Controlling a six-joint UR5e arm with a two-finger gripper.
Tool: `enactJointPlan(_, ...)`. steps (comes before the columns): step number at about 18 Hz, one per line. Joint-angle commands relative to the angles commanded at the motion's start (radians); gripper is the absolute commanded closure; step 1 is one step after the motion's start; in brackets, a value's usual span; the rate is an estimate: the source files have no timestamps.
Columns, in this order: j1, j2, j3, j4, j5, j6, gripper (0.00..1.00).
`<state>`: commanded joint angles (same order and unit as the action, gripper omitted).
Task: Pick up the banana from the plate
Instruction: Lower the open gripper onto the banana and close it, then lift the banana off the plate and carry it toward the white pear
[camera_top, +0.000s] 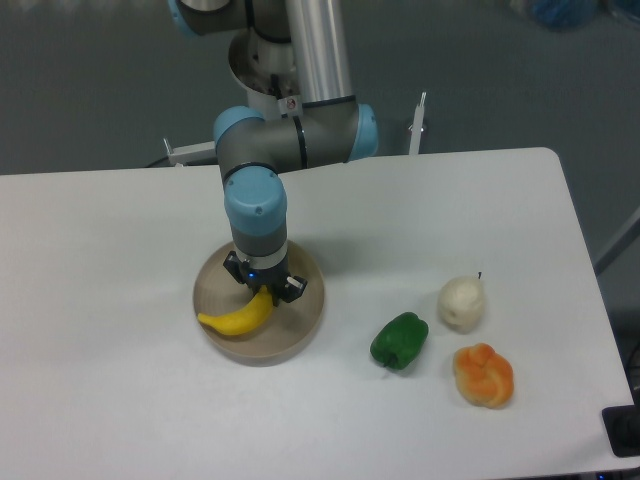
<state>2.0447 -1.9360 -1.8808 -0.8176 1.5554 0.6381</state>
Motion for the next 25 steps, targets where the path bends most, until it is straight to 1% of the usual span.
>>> enactJointPlan(1, 0.012, 0.017, 0.011, -0.008, 0.003, 0.02, 0.69)
enactJointPlan(4, 0.061, 0.061, 0.028, -0.018, 0.005, 0.162, 0.69)
enactJointPlan(6, 0.106, 0.083, 0.052, -0.043, 0.005, 0.202, 0.69)
enactJointPlan(8, 0.149, 0.085, 0.107, -0.086, 0.006, 0.228, 0.69)
enactJointPlan(11, 0.204, 0.081, 0.207, -0.153, 0.005, 0.314, 0.69)
enactJointPlan(13, 0.215, 0.072, 0.268, -0.186, 0.006, 0.339, 0.69)
enactJointPlan(14, 0.232, 0.066, 0.291, -0.195, 0.006, 0.342, 0.69)
enactJointPlan(15, 0.253, 0.06, 0.304, -0.204, 0.005, 0.362, 0.69)
enactJointPlan(17, 0.285, 0.057, 0.321, -0.219, 0.006, 0.444, 0.69)
enactJointPlan(20, 0.339, 0.057, 0.327, -0.219, 0.006, 0.543, 0.69)
enactJointPlan(23, 0.373, 0.051, 0.331, -0.218, 0.008, 0.592, 0.69)
enactJointPlan(25, 0.385, 0.049, 0.335, -0.218, 0.029, 0.612, 0.69)
